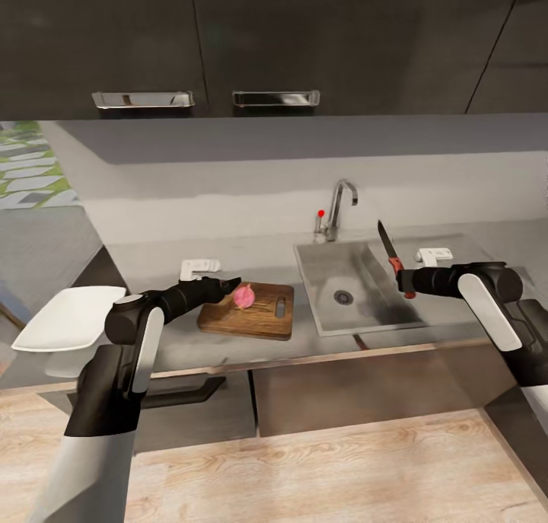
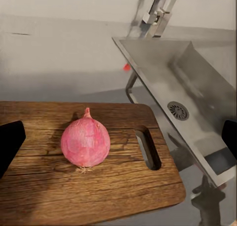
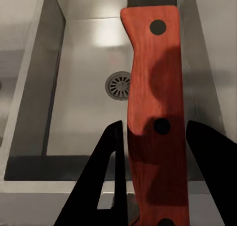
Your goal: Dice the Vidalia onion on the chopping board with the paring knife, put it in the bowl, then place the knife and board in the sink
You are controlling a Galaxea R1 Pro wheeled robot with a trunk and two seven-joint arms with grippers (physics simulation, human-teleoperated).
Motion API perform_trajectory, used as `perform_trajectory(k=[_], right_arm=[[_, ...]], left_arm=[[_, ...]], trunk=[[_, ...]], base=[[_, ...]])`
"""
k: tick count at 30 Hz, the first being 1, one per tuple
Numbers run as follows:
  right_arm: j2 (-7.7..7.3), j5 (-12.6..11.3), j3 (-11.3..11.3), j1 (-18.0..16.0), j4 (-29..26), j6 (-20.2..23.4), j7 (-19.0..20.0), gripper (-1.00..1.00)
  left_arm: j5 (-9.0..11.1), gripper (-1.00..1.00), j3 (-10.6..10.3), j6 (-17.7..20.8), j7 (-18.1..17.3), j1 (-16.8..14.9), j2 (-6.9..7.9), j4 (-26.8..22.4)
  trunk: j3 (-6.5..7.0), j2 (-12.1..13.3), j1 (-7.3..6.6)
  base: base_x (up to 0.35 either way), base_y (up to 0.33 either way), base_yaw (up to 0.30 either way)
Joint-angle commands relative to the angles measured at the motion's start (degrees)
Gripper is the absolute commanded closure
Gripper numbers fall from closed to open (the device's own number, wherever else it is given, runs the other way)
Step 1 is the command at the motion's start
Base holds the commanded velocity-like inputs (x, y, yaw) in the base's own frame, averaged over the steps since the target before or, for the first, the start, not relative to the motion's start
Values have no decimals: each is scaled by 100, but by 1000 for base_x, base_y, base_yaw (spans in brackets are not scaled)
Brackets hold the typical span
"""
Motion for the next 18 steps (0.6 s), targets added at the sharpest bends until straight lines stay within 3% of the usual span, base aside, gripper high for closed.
perform_trajectory(k=[1,3,5,6,7,9,11,13,18], right_arm=[[-4,-37,98,-8,-3,11,-44,100],[1,-34,351,-9,-2,-15,-55,100],[4,-5,947,-9,-2,-293,-98,100],[5,2,1068,-8,-2,-380,-125,100],[2,33,1636,-8,-2,-763,-445,100],[0,44,1991,-8,-2,-898,-876,100],[0,44,2202,-7,-2,-956,-1315,100],[-1,43,2275,-5,-2,-975,-1556,100],[0,45,2337,-10,-3,-991,-1791,100]], left_arm=[[53,-100,6,43,19,-5,1,-1],[53,-100,7,43,17,-5,14,1],[53,-100,4,41,16,-5,104,3],[53,-100,3,42,16,-5,125,3],[53,-100,1,43,16,-5,204,4],[53,-100,0,43,16,-5,238,4],[53,-100,-6,43,16,-5,257,4],[53,-100,-7,43,16,-5,264,4],[53,-100,-22,38,14,-5,269,0]], trunk=[[-12,-12,3],[-12,-12,3],[-12,-12,3],[-12,-12,3],[-12,-12,3],[-12,-12,3],[-12,-12,3],[-12,-12,3],[-12,-12,3]], base=[[0,24,-86],[0,14,-50],[0,5,-19],[0,3,-12],[0,1,-4],[0,1,-2],[0,0,-1],[0,0,0],[0,0,0]])
